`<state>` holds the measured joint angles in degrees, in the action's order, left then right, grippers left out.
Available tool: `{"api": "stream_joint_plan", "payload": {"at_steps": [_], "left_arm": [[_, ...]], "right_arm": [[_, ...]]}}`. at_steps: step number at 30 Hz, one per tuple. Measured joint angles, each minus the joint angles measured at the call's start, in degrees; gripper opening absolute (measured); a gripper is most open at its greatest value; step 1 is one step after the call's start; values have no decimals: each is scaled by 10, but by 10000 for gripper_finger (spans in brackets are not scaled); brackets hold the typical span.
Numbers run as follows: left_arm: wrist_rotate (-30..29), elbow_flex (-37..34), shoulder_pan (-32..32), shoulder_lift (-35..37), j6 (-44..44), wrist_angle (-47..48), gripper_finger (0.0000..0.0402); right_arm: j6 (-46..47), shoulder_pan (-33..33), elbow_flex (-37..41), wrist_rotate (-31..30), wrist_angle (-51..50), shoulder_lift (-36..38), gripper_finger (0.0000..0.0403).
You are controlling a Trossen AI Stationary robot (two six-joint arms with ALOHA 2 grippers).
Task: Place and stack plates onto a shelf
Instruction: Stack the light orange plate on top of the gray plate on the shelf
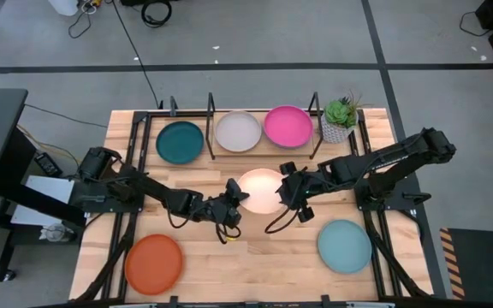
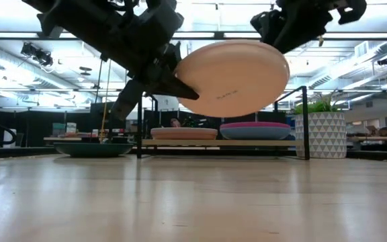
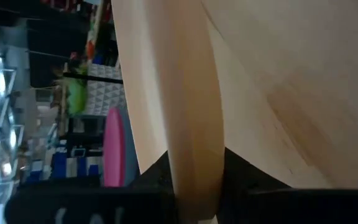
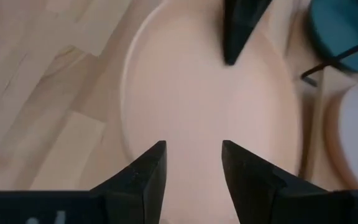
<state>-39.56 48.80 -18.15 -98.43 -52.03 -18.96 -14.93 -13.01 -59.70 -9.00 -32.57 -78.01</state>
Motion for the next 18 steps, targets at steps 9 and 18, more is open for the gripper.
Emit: {"api": "stream_joint_plan", "payload": {"at_steps": [9,18], "left_arm": [[13,0,3,0,20,8,60],[15,0,5,0,54,2,60]], "right_arm": [[2,1,0,97,0,37,160],[-8,-3,0,100,-11,-13,160]]}}
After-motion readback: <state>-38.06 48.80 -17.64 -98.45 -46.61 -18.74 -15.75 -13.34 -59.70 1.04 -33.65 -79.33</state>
